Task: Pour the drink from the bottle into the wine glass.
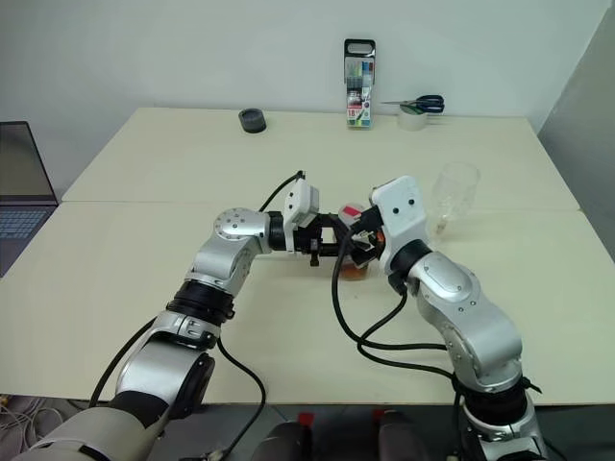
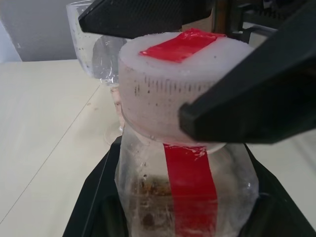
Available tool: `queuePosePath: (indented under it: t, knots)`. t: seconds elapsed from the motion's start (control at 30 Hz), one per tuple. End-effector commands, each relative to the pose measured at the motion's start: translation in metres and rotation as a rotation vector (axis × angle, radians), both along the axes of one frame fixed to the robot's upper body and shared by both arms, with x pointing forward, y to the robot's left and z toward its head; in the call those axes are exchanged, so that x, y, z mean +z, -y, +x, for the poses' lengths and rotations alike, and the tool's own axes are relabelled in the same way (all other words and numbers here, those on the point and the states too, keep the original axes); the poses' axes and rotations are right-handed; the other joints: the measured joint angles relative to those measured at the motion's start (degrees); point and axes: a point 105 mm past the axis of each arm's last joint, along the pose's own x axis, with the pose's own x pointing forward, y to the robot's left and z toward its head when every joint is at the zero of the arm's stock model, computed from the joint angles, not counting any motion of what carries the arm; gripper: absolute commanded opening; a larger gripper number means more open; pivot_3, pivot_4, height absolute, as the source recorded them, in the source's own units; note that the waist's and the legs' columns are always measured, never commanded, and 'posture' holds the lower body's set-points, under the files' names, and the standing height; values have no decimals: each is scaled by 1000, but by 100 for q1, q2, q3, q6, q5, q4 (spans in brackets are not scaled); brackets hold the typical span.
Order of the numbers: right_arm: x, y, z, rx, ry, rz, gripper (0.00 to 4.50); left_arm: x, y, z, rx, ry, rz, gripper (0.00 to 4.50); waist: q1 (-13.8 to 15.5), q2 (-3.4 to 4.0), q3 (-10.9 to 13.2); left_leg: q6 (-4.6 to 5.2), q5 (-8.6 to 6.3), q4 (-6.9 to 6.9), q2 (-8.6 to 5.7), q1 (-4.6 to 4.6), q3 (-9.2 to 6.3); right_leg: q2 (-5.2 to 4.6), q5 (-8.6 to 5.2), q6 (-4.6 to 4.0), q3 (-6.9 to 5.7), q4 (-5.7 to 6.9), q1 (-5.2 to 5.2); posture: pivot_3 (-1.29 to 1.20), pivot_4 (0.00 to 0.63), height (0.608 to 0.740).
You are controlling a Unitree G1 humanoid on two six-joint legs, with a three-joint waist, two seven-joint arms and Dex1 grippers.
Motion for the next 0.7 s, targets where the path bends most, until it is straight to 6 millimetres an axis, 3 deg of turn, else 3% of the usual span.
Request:
queuePosePath:
  t: [0.03, 0.1, 0.3, 0.4, 0.5, 0.6, 0.7]
  knots:
    - [14, -2, -2, 1, 64, 28, 4327, 18, 4, -1, -14, 66, -24, 1895, -3, 0, 0, 0, 0, 0, 0, 0, 0, 0, 0, 0, 0, 1, 0, 0, 150, 740]
    - [12, -3, -3, 6, 57, 27, 3948, 18, 3, -1, -13, 67, -22, 1895, -5, 0, 0, 0, 0, 0, -1, 0, 0, 0, 0, 0, 0, 1, 0, 0, 150, 740]
    - [10, -5, -4, 40, 73, 19, 1887, 17, 2, -2, -12, 65, -17, 1895, -6, 0, 0, 1, 0, 0, -1, 0, 0, 0, 0, 0, 0, 1, 1, 0, 150, 740]
    - [7, -9, -7, 126, 79, 4, 1866, 16, 0, -3, -16, 61, -13, 1894, -6, 0, 0, 1, -1, 1, -2, 0, 1, 0, 0, 0, 0, 0, 1, 0, 150, 740]
    - [1, -15, -15, 383, 103, -131, 1866, 15, -3, -6, -33, 49, -4, 1894, -7, 0, 0, 5, -3, 1, -3, 1, 6, 0, 0, 0, -1, -1, 2, 0, 150, 740]
    - [-12, -1, -5, 613, 56, -357, 1866, 14, -7, -11, -61, 58, 23, 1888, -10, 2, 2, 21, -12, 6, -4, 3, 21, 1, 0, 0, -2, -4, 8, 0, 150, 740]
    - [-11, 11, 9, 723, -80, -418, 1867, 12, -11, -11, -66, 85, 51, 1887, -30, 5, 4, 24, -12, 3, 2, 13, 30, 6, 0, 0, -3, -2, 10, 0, 150, 740]
